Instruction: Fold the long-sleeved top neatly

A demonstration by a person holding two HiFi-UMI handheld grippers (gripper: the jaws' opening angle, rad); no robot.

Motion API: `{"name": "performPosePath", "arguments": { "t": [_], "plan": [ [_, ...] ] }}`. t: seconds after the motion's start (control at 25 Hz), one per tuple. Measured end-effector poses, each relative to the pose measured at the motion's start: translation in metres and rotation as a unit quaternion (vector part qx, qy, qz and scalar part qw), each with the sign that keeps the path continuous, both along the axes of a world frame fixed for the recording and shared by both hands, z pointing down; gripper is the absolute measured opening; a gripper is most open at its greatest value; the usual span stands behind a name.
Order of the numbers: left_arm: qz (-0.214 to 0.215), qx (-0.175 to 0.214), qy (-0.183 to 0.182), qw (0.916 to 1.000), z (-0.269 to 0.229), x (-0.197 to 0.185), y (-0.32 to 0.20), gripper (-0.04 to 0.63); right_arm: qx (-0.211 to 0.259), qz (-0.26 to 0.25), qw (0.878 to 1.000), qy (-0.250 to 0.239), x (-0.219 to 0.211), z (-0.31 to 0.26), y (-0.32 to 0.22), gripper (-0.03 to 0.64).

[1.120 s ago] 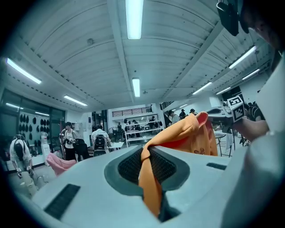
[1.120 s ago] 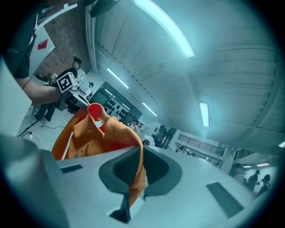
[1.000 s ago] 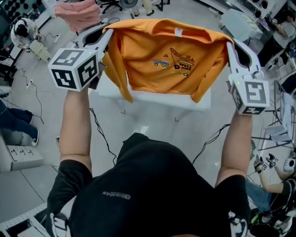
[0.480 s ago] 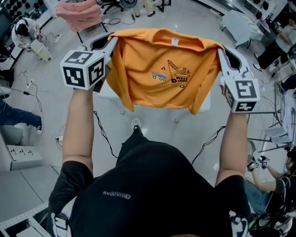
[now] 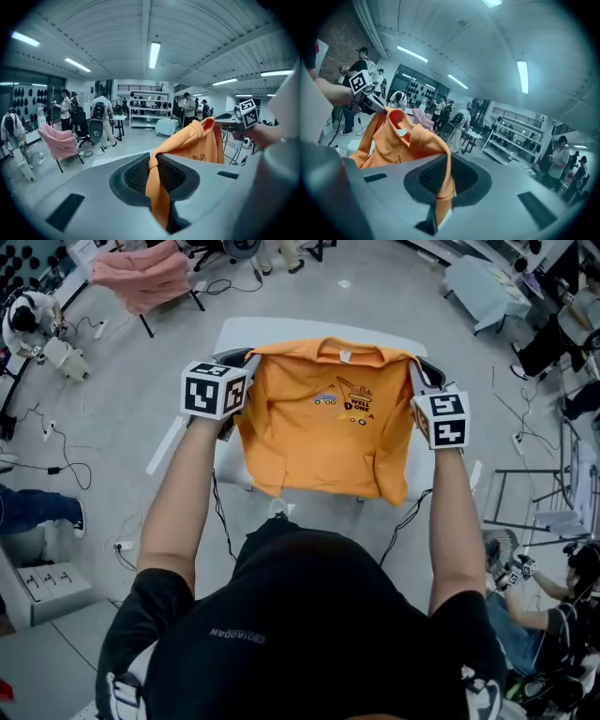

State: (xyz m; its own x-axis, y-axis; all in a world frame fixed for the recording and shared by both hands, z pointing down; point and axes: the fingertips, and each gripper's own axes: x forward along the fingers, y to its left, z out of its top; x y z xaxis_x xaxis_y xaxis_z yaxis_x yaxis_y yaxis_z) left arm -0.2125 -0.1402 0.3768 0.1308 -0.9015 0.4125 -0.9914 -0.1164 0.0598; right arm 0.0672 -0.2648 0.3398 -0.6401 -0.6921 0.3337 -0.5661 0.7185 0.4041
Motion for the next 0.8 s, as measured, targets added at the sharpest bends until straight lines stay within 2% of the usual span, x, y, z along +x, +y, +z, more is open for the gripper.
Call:
{"name": "performPosePath", "arguments": {
  "t": [0.4, 0.56, 0.8],
  "plan": [
    [0.034, -0.064, 0.030, 0.9969, 0.093, -0.060, -0.094, 0.037, -0.077, 0.063, 0.994, 0.042, -0.057, 0.092, -0.088, 0.023],
    [0.028, -0.088, 0.052, 0.9944, 0.119, -0.068, -0.130, 0.037, -0.100, 0.071, 0.990, 0.066, -0.064, 0.120, -0.122, 0.023],
    [0.009, -0.126, 0.050, 0.9907, 0.160, -0.084, -0.180, 0.037, -0.142, 0.068, 0.984, 0.086, -0.083, 0.166, -0.179, 0.023]
  ]
}}
